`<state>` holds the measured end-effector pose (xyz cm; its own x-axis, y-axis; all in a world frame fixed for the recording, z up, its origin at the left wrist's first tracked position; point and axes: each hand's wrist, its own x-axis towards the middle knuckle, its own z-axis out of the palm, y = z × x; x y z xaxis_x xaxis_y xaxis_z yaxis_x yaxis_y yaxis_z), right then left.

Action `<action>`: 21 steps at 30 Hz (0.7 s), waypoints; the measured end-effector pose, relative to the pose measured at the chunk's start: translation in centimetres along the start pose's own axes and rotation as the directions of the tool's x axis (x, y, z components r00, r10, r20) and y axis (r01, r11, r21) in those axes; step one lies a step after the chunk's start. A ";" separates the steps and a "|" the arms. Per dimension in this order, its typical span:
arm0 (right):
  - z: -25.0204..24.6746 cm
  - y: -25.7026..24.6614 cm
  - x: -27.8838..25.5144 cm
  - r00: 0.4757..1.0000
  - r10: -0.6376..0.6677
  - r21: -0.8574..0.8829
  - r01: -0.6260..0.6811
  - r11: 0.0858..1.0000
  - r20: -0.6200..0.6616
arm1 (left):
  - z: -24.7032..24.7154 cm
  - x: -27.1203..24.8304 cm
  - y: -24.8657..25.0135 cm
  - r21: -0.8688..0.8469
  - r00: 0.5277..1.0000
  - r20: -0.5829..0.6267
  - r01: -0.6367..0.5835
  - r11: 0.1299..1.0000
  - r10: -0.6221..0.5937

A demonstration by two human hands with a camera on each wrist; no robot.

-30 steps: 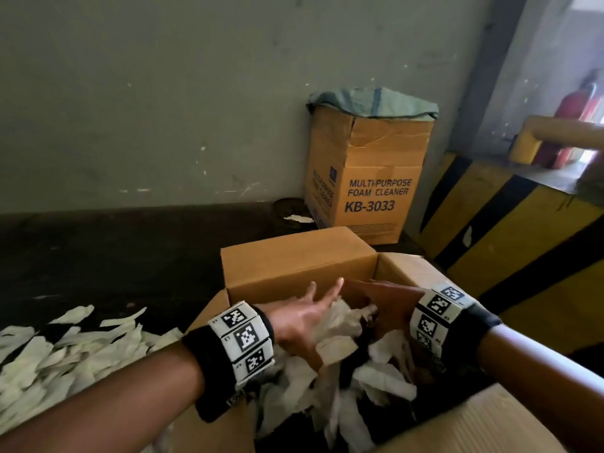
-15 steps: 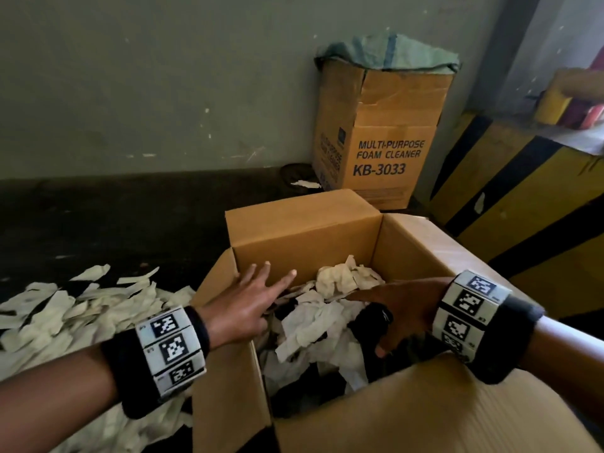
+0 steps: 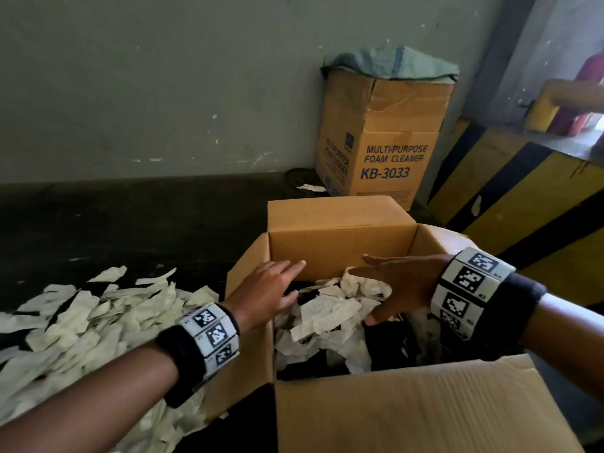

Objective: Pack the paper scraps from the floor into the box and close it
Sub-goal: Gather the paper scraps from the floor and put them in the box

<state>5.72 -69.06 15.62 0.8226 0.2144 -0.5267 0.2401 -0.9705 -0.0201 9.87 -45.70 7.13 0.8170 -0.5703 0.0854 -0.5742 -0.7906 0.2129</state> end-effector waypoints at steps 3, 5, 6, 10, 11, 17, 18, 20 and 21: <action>-1.0 -3.7 0.4 1.000 0.017 0.000 -0.017 1.000 -0.021 | 0.1 -0.9 -0.1 -0.059 0.999 0.010 0.032 0.998 -0.031; -1.8 -6.9 0.7 0.998 0.027 0.013 -0.027 1.000 -0.049 | -0.2 -2.0 -0.8 -0.094 1.000 0.022 0.024 0.995 -0.022; -2.2 -8.4 0.8 0.997 0.029 0.005 -0.029 1.000 -0.070 | -0.5 -2.6 -1.4 -0.100 1.000 0.016 0.007 0.995 -0.005; -3.3 -15.9 2.3 0.984 -0.040 -0.014 0.038 0.999 -0.175 | -3.3 -7.3 -7.5 -0.129 1.000 -0.027 -0.006 0.992 0.002; -3.5 -17.6 3.0 0.981 -0.039 -0.002 0.039 0.999 -0.189 | -3.9 -8.6 -9.6 -0.122 0.999 -0.041 0.000 0.993 -0.005; -1.9 -29.0 8.7 0.971 -0.167 0.061 0.180 0.982 -0.169 | -4.9 -20.3 -22.4 -0.057 0.990 0.013 0.142 0.988 -0.141; -1.2 -30.4 9.6 0.968 -0.192 0.061 0.204 0.977 -0.159 | -4.6 -22.0 -23.7 -0.056 0.984 0.037 0.176 0.983 -0.174; 0.9 -33.0 11.7 0.964 -0.243 0.040 0.249 0.968 -0.110 | -3.6 -25.6 -26.0 -0.038 0.960 0.113 0.262 0.964 -0.257; 2.1 -33.9 12.5 0.959 -0.272 0.017 0.274 0.962 -0.078 | -3.0 -27.2 -26.6 -0.026 0.941 0.167 0.301 0.953 -0.293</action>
<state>6.78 -33.71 7.99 0.7637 0.4781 -0.4338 0.4476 -0.8764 -0.1778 3.11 -8.46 2.00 0.9282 -0.3429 -0.1447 -0.3000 -0.9195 0.2541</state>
